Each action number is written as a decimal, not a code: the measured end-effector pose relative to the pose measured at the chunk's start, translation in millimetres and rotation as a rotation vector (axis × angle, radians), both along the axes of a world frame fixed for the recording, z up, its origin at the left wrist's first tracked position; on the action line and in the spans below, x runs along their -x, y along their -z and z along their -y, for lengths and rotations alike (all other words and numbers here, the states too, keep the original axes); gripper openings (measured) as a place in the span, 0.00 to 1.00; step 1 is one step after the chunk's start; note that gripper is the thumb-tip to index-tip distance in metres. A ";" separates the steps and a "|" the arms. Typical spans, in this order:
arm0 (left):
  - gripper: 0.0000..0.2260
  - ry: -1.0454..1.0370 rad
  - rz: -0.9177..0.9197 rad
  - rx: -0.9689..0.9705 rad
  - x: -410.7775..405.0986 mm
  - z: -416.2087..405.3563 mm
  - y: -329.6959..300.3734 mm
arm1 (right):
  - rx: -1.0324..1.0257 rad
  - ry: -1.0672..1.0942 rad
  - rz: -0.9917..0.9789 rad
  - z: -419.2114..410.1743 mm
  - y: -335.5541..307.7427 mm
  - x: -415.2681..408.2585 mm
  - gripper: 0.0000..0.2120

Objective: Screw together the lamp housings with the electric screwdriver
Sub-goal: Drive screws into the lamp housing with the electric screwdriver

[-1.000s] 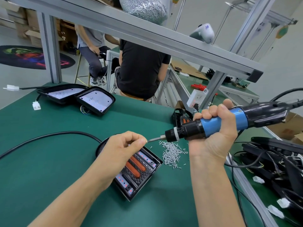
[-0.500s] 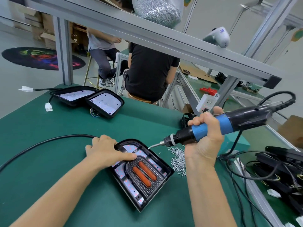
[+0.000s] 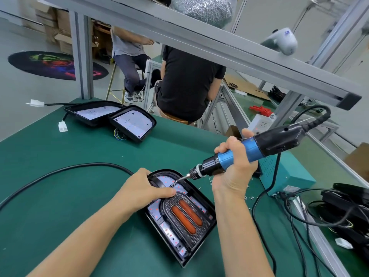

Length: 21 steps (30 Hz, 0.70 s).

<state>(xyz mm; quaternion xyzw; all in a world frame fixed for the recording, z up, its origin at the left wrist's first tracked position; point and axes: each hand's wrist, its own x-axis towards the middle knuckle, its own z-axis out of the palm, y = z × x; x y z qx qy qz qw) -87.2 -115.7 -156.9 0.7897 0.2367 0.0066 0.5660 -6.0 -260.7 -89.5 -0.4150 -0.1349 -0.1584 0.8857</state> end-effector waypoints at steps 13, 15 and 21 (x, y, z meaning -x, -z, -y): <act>0.26 0.007 -0.009 0.022 -0.4 -1.0 0.4 | 0.118 0.027 0.048 -6.9 5.4 -0.4 0.15; 0.26 0.006 -0.008 0.019 -0.6 -0.9 0.4 | 0.132 0.029 0.053 -7.2 5.7 0.2 0.15; 0.26 0.001 -0.003 0.017 -1.9 0.0 0.8 | 0.165 -0.005 0.077 -4.9 6.7 1.3 0.15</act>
